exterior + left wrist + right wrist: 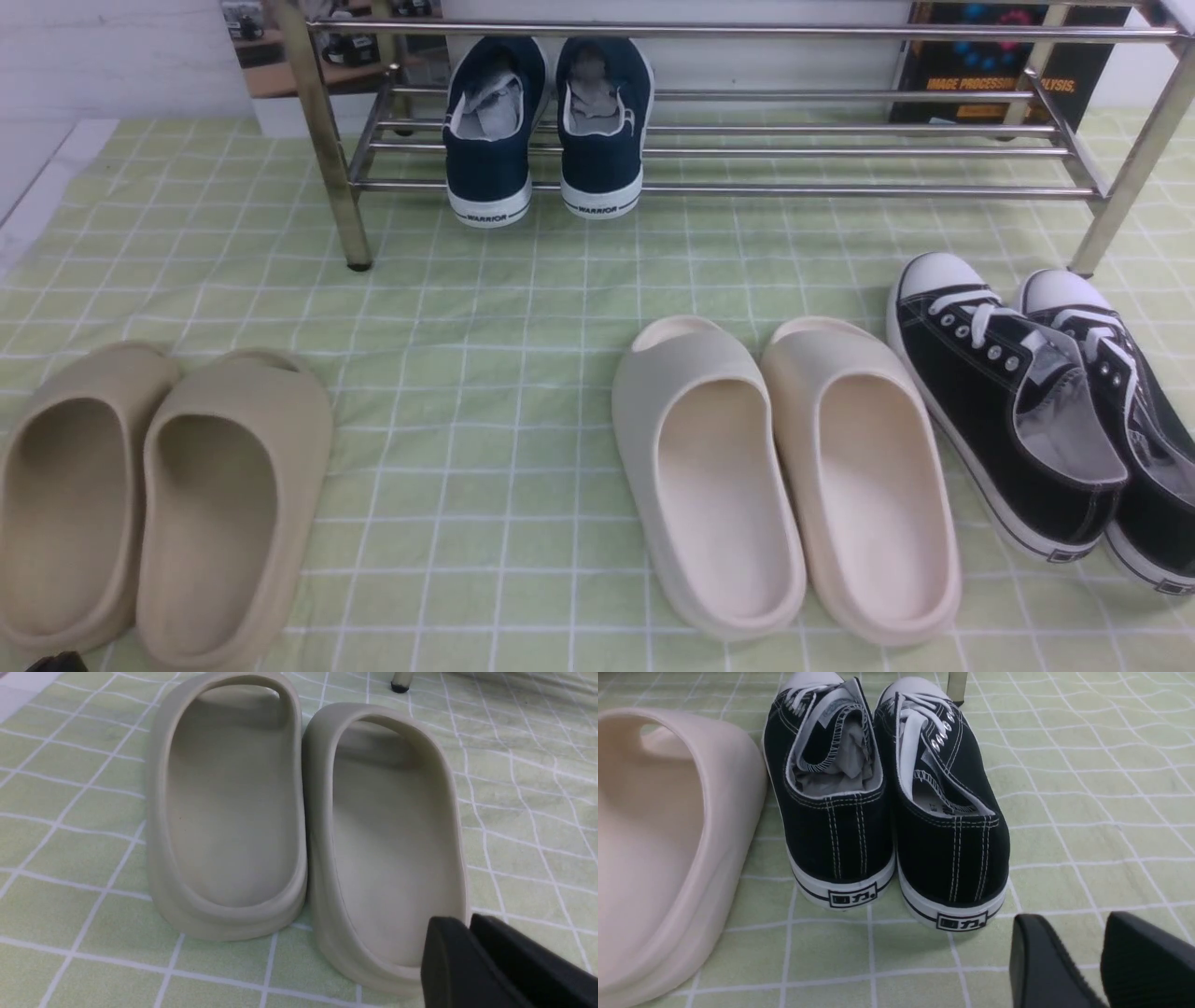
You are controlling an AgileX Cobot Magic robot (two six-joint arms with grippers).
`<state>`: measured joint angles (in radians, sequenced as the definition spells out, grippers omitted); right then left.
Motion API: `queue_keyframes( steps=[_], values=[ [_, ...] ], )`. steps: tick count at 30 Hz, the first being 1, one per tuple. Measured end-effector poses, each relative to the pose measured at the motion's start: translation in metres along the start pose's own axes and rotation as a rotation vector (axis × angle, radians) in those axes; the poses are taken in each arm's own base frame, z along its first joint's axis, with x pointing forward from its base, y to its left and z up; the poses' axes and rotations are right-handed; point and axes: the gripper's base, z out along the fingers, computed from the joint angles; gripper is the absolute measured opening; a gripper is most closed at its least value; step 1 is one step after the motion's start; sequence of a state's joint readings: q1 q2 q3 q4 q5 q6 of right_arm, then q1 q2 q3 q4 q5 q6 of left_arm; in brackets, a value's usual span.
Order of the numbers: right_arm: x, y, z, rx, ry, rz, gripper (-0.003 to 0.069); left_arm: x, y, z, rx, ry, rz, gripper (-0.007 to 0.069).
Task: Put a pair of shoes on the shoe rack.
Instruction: Use the right arm to grab the shoe closest to it
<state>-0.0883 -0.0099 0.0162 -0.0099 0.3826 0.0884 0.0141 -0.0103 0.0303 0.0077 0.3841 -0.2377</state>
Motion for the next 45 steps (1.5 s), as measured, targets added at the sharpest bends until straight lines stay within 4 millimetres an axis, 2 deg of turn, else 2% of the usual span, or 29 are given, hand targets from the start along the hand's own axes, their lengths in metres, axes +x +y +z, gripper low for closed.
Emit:
queue_keyframes(
  steps=[1,2,4,5,6,7,8,13,17,21,26,28,30,33,34,36,38,39,41,45],
  values=[
    [0.000,0.002,0.000,-0.026,0.003,0.112,0.0239,0.000,0.000,0.000,0.000,0.000,0.000,0.0066],
    [0.000,0.003,0.000,-0.030,0.003,0.122,0.0239,0.000,0.000,0.000,0.000,0.000,0.000,0.0066],
    [0.000,0.008,0.000,-0.088,0.018,0.384,0.0239,0.000,0.000,0.000,0.000,0.000,0.000,0.0071],
    [0.000,0.009,0.000,-0.099,0.023,0.432,0.0239,0.000,0.000,0.000,0.000,0.000,0.000,0.0071],
    [0.000,0.014,-0.001,-0.148,0.042,0.637,0.0239,0.000,0.000,0.000,0.000,0.000,0.000,0.0073],
    [0.000,0.014,-0.001,-0.148,0.044,0.644,0.0239,0.000,0.000,0.000,0.000,0.000,0.000,0.0073],
    [0.000,0.017,-0.001,-0.179,0.060,0.776,0.0239,0.000,0.000,0.000,0.000,0.000,0.000,0.0074],
    [-0.002,0.022,-0.002,-0.247,0.094,1.036,0.0239,0.000,0.000,0.000,0.000,0.000,0.000,0.0079],
    [-0.002,0.023,-0.002,-0.255,0.094,1.062,0.0239,0.000,0.000,0.000,0.000,0.000,0.000,0.0082],
    [-0.006,0.017,-0.001,-0.211,0.008,0.940,0.0239,0.000,0.000,0.000,0.000,0.000,0.000,0.0086],
    [-0.009,0.014,-0.001,-0.193,-0.044,0.868,0.0239,0.000,0.000,0.000,0.000,0.000,0.000,0.0092],
    [-0.016,0.014,-0.004,-0.190,-0.071,0.769,0.0225,0.000,0.000,0.000,0.000,0.000,0.000,0.0092],
    [-0.031,0.014,-0.010,-0.186,-0.107,0.641,0.0179,0.000,0.000,0.000,0.000,0.000,0.000,0.0092],
    [-0.065,0.016,-0.021,-0.157,-0.121,0.418,0.0053,0.000,0.000,0.000,0.000,0.000,0.000,0.0097],
    [-0.068,0.016,-0.021,-0.154,-0.124,0.410,0.0044,0.000,0.000,0.000,0.000,0.000,0.000,0.0098],
    [-0.099,0.016,-0.024,-0.106,-0.051,0.233,-0.0003,0.000,0.000,0.000,0.000,0.000,0.000,0.0101],
    [-0.123,0.017,-0.021,-0.069,0.052,0.115,-0.0005,0.000,0.000,0.000,0.000,0.000,0.000,0.0103],
    [-0.126,0.017,-0.021,-0.066,0.063,0.104,-0.0005,0.000,0.000,0.000,0.000,0.000,0.000,0.0103],
    [-0.154,0.018,-0.010,-0.043,0.241,-0.024,-0.0005,0.000,0.000,0.000,0.000,0.000,0.000,0.0105],
    [-0.180,0.029,0.017,-0.118,0.512,-0.114,-0.0005,0.000,0.000,0.000,0.000,0.000,0.000,0.0113]
  ],
)
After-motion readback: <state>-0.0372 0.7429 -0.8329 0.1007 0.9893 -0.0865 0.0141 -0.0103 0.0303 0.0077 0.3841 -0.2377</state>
